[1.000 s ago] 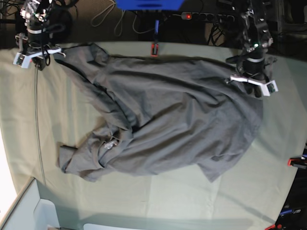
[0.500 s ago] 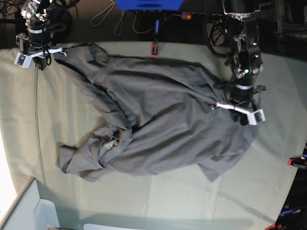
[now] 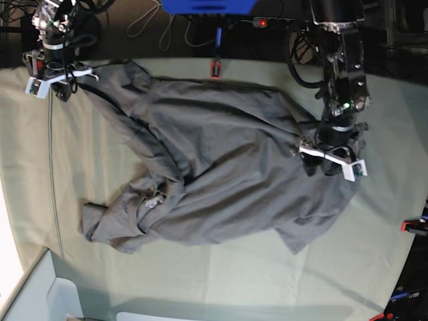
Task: Layout the t-shirt on the table in an organized manner, then fold the t-shirt properly
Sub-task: 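Grasp the shirt fabric with the left gripper and pull it outward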
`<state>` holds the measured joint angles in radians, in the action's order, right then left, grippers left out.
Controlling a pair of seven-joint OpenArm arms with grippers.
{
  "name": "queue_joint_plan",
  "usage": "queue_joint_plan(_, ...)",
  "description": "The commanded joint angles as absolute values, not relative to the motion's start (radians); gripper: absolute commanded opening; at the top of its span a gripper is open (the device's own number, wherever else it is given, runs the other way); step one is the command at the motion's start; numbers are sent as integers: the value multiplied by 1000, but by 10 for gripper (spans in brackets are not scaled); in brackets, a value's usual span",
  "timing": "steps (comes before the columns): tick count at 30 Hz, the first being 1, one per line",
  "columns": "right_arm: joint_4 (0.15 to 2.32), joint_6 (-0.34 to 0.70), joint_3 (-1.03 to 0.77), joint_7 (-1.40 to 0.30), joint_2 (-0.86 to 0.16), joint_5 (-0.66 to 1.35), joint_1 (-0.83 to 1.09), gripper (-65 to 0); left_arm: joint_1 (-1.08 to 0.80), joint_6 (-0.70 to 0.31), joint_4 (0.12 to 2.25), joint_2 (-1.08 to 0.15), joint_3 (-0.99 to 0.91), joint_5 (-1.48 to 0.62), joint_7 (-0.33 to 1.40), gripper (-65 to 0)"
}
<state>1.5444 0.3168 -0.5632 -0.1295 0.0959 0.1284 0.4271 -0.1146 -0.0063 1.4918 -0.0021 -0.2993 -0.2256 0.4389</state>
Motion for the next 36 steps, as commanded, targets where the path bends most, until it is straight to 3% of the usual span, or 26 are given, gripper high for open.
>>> queue_joint_plan(1, 1560, 320, -564, -104, 85, 136, 430, -650, -117, -12, 1529, -4, -303, -228, 418, -186)
queue_joint_plan(15, 1560, 320, -559, -104, 85, 136, 421, -650, -150, -8, 1554, 36, -466, -228, 418, -212)
queue_joint_plan(25, 1560, 320, -559, -104, 85, 134, 410, -650, -70, -10, 1383, 38, -467, -228, 421, -212)
queue_joint_plan(36, 1560, 320, -559, -104, 84, 134, 409, -650, -70, -7, 1376, 44, -352, -228, 418, -215)
